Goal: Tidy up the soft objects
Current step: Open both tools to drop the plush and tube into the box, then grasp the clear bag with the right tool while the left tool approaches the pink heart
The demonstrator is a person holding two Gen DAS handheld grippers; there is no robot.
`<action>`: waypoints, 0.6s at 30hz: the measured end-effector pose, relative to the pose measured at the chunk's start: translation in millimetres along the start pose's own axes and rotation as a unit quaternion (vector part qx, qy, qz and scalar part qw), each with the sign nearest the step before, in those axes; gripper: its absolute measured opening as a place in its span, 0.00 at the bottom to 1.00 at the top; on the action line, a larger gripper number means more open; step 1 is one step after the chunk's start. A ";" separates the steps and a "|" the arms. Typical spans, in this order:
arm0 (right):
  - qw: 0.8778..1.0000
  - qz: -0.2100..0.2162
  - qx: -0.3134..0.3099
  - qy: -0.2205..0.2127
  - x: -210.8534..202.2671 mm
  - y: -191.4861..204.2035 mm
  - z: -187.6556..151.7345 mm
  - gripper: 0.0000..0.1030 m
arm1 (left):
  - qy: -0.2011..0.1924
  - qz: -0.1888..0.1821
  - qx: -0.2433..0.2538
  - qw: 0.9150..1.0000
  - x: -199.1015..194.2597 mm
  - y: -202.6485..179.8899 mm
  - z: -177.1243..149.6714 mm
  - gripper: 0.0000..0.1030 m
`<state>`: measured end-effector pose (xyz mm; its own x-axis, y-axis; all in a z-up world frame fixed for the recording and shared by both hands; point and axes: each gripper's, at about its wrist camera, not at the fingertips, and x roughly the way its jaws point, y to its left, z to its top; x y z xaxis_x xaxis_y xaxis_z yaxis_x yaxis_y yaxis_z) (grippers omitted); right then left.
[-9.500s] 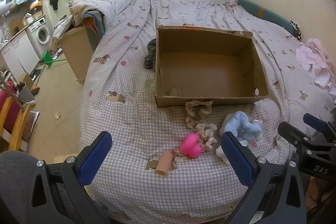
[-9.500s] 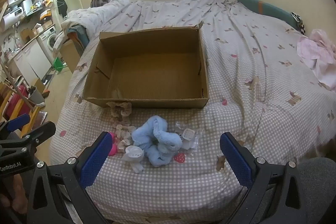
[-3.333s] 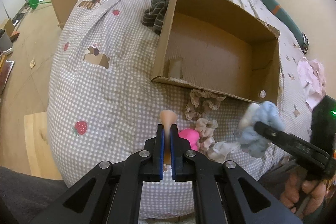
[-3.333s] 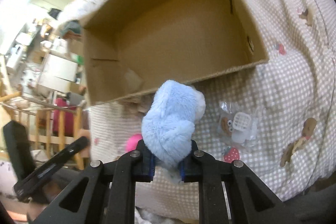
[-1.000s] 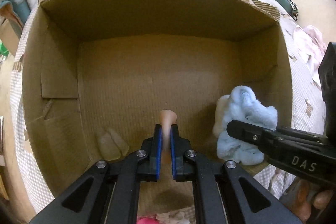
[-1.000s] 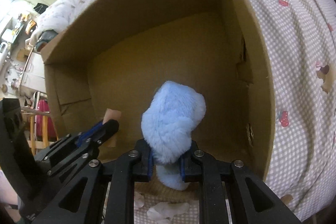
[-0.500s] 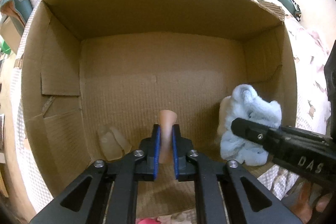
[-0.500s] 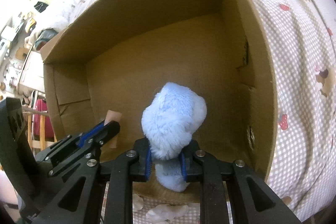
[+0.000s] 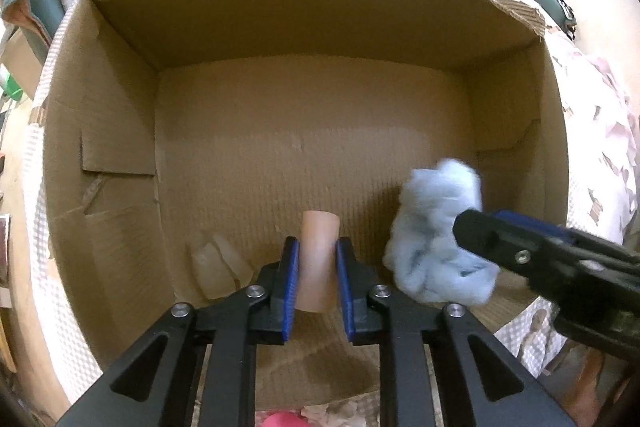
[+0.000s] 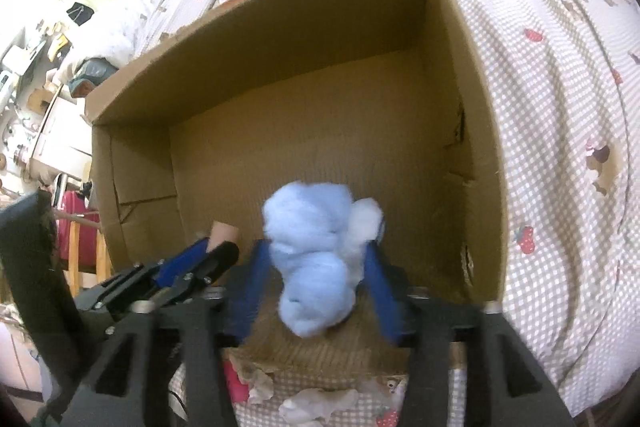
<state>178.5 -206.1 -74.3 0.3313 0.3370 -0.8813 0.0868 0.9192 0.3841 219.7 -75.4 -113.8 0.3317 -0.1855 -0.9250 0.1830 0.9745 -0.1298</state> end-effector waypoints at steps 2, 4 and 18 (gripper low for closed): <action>1.000 -0.003 0.000 -0.006 -4.3 -0.9 0.4 0.61 | 0.009 -0.004 0.000 1.000 2.1 0.4 1.5 0.27; 1.000 -0.006 0.006 -0.004 -6.7 -2.8 0.9 0.62 | 0.010 -0.001 0.000 1.000 5.7 -3.2 5.4 0.48; 0.998 -0.040 -0.020 -0.052 -41.2 9.9 -0.6 0.72 | -0.037 0.004 -0.024 0.999 -32.3 7.9 4.2 0.70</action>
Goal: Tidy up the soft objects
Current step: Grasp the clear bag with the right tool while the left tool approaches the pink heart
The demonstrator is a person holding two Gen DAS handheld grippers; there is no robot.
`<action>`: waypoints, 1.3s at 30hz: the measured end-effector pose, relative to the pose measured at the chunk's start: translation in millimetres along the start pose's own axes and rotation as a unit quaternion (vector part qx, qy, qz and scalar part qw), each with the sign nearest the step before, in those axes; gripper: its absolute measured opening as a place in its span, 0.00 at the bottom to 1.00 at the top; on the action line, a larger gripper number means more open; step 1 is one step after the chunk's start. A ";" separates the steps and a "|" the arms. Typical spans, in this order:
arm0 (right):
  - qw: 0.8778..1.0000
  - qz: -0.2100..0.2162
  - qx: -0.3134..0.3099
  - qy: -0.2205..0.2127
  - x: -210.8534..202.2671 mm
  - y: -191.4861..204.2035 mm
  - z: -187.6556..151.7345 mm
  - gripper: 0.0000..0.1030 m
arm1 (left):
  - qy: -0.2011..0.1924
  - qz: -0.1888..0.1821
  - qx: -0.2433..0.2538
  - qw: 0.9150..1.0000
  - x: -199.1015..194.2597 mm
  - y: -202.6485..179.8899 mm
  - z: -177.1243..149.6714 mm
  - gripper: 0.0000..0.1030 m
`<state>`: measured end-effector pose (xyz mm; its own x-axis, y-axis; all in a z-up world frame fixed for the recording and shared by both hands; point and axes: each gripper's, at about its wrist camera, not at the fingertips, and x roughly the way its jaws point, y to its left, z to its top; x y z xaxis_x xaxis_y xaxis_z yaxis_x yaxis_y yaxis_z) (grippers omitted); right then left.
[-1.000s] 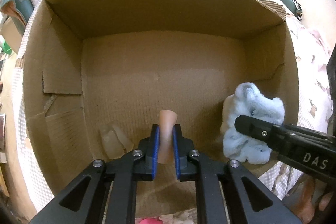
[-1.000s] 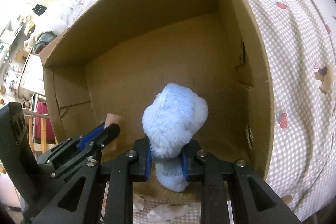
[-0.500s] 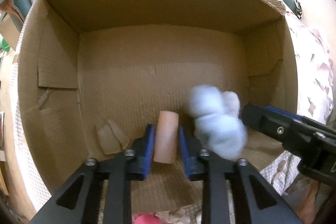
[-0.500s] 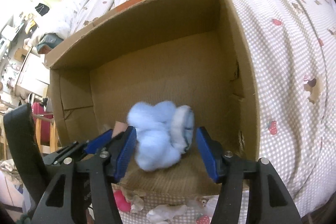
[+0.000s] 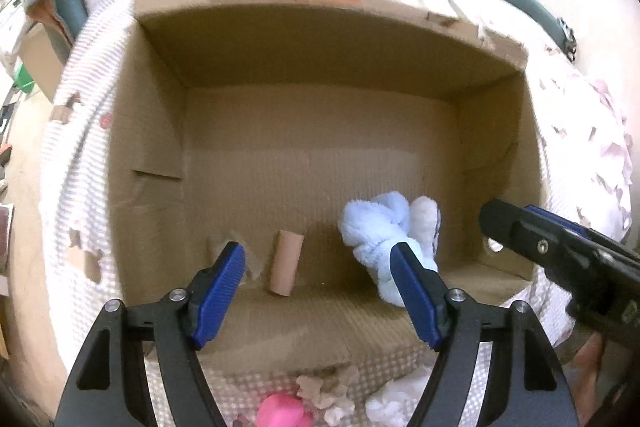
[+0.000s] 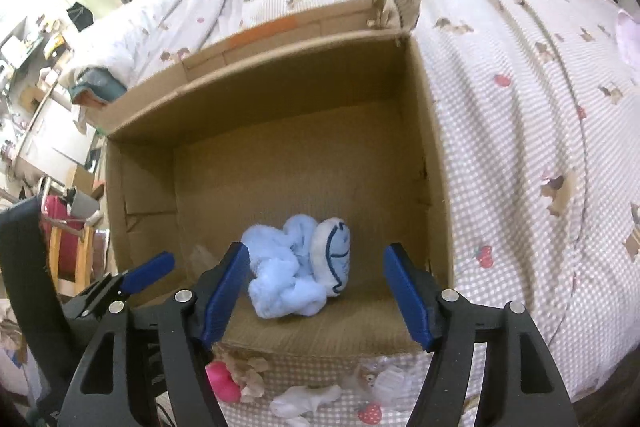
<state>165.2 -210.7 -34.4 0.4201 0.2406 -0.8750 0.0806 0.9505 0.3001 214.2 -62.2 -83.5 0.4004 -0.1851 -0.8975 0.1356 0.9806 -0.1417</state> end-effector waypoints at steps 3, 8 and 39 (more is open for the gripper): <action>1.000 0.013 0.007 -0.016 -12.5 -5.0 -2.4 0.72 | -0.020 0.002 -0.002 1.000 -22.7 3.3 -8.9 0.70; 0.999 0.034 0.016 -0.025 -29.0 -9.0 -13.9 0.72 | -0.041 0.006 -0.010 0.999 -68.3 22.4 -16.9 0.70; 0.999 0.041 0.023 0.021 -46.3 -33.3 -116.4 0.72 | 0.006 0.042 -0.097 0.994 -104.5 89.8 -119.7 0.70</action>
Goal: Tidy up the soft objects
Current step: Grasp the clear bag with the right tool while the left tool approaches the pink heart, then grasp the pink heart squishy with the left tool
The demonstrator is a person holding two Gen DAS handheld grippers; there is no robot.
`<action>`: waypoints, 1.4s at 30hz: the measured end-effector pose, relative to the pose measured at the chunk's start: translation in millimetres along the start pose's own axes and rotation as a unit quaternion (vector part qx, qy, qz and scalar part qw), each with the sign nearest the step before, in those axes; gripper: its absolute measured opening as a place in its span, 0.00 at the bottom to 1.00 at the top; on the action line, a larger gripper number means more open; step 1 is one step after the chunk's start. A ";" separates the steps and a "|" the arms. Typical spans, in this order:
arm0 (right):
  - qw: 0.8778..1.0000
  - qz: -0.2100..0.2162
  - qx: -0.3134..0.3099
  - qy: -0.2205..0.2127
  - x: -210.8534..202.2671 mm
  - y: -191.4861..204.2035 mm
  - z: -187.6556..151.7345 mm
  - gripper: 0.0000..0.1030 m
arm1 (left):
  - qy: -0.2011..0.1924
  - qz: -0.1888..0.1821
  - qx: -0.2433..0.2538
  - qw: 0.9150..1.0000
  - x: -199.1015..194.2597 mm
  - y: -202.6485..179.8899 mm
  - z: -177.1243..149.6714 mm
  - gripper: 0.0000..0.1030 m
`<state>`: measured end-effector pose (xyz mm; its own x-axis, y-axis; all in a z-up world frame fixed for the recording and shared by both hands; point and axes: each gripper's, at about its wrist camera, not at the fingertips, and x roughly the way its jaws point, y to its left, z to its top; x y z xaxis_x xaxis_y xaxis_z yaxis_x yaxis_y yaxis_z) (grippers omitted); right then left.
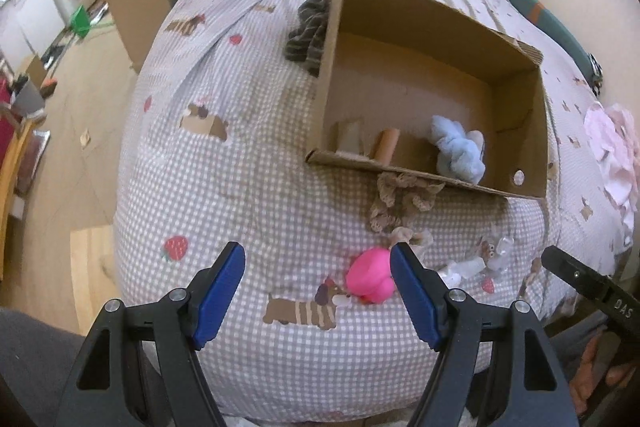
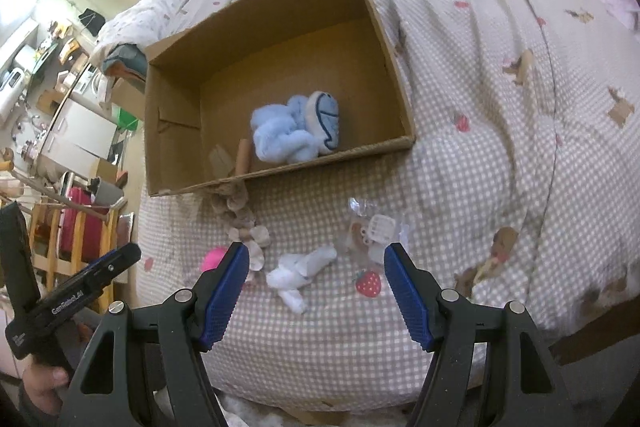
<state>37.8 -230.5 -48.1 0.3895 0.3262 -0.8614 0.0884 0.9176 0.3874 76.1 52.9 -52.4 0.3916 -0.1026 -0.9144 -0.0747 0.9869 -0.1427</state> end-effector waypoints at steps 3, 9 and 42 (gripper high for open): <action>1.000 -0.007 0.015 0.003 7.6 -9.2 2.1 0.72 | 0.002 0.010 -0.010 1.000 4.0 4.0 0.3 0.70; 0.998 -0.020 0.052 0.022 25.2 -23.5 9.7 0.72 | 0.007 0.014 -0.031 0.999 11.4 10.0 1.9 0.70; 0.993 -0.091 0.065 0.038 74.1 -44.9 31.4 0.28 | 0.070 -0.006 0.075 0.995 53.7 -40.0 -14.8 0.70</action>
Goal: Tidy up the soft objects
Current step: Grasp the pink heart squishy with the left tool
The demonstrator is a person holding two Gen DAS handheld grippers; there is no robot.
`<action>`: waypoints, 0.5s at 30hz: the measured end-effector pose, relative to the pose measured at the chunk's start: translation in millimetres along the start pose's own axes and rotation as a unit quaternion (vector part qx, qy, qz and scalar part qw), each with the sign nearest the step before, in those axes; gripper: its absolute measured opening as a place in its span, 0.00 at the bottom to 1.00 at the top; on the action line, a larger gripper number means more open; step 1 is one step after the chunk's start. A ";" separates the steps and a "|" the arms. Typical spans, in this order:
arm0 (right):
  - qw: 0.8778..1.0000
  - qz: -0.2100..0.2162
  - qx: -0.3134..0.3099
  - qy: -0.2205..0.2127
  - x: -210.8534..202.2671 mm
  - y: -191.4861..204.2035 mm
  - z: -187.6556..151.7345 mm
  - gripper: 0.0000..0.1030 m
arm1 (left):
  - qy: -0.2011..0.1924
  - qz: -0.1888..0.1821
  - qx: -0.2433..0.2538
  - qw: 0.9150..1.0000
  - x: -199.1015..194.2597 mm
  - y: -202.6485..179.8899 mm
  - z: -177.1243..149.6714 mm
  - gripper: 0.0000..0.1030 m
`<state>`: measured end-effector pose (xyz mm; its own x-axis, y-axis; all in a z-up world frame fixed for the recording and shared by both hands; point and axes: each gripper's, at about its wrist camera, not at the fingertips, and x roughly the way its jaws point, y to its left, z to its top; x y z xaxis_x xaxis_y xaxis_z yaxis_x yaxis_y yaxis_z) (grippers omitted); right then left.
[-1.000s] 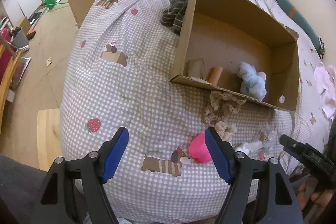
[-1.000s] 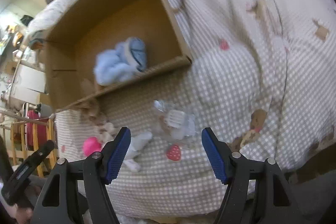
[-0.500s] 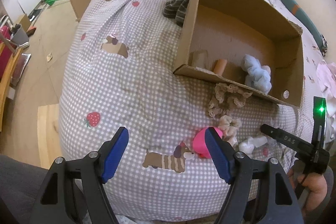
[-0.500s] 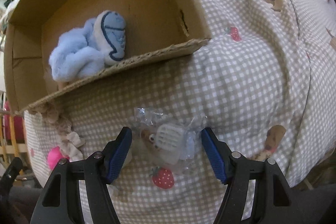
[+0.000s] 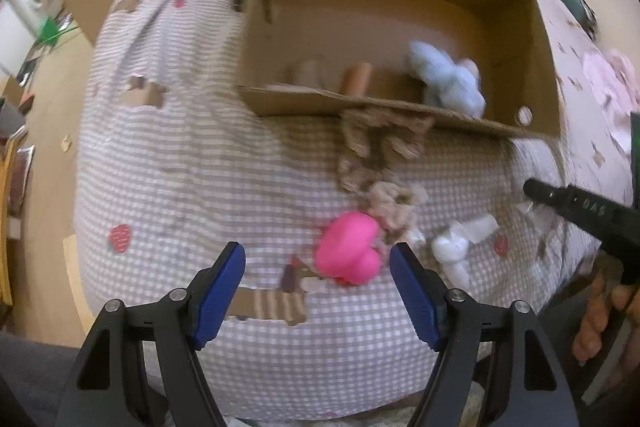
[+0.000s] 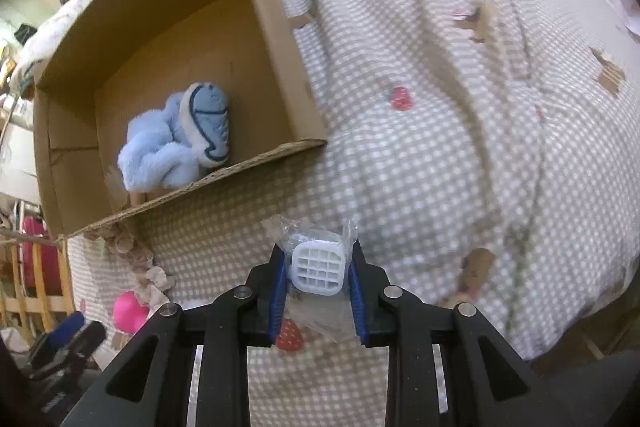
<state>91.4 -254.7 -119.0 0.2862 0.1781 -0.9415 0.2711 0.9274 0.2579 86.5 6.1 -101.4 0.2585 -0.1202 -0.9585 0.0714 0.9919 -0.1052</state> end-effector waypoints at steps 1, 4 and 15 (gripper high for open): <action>1.000 0.004 0.002 -0.002 -2.7 -3.2 -0.5 0.28 | 0.003 -0.003 0.005 1.000 2.6 -3.5 0.1 0.69; 1.000 0.019 0.000 -0.008 -11.4 -8.9 -2.0 0.28 | 0.015 -0.008 0.029 0.999 15.1 -16.6 2.8 0.57; 0.996 0.052 -0.060 -0.028 -45.8 18.7 -40.5 0.28 | 0.028 -0.004 0.040 0.999 21.7 -20.4 4.5 0.16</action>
<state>46.2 -232.2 -79.9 0.3596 0.2603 -0.8961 0.1265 0.9379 0.3232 95.0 -16.9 -118.9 0.2041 -0.1233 -0.9711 0.1514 0.9841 -0.0931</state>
